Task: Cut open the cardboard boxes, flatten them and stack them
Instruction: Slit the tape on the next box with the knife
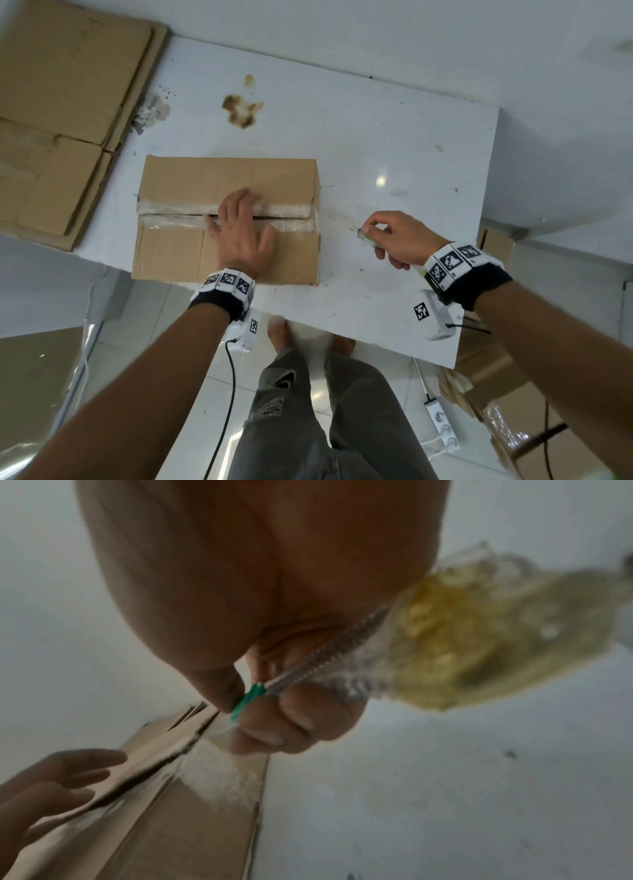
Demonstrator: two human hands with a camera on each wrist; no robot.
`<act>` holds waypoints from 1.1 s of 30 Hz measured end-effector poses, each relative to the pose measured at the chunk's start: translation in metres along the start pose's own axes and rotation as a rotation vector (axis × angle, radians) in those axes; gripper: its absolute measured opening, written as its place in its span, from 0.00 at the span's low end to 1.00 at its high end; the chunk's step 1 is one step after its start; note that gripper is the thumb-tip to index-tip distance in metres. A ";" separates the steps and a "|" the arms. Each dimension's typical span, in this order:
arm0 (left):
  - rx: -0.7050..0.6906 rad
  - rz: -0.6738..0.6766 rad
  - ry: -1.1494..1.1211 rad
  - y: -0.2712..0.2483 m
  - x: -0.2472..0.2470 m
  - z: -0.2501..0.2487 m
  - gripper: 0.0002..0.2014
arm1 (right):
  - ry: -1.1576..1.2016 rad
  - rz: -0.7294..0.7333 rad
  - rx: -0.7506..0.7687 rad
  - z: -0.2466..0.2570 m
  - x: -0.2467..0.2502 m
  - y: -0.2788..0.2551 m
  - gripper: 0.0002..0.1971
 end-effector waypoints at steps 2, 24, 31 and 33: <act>-0.114 -0.006 0.118 -0.008 -0.001 -0.006 0.24 | 0.050 -0.005 0.006 -0.009 -0.008 -0.003 0.08; -0.128 0.009 0.027 0.007 0.010 0.000 0.20 | -0.361 -0.198 0.485 -0.006 -0.015 -0.004 0.09; -0.114 -0.061 -0.057 0.015 0.050 0.009 0.20 | -0.310 -0.114 0.568 0.029 -0.013 -0.009 0.09; -0.105 -0.063 -0.084 0.022 0.066 0.014 0.21 | -0.333 -0.109 0.609 0.045 -0.011 -0.012 0.11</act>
Point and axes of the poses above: each hand's wrist, its own y-axis towards the middle knuckle, its own x-axis out of the back of the hand, z = x × y, the point moved 2 cm from there along y, towards the middle knuckle, and after that the axes turned 10 degrees about y, right-handed, at the moved point
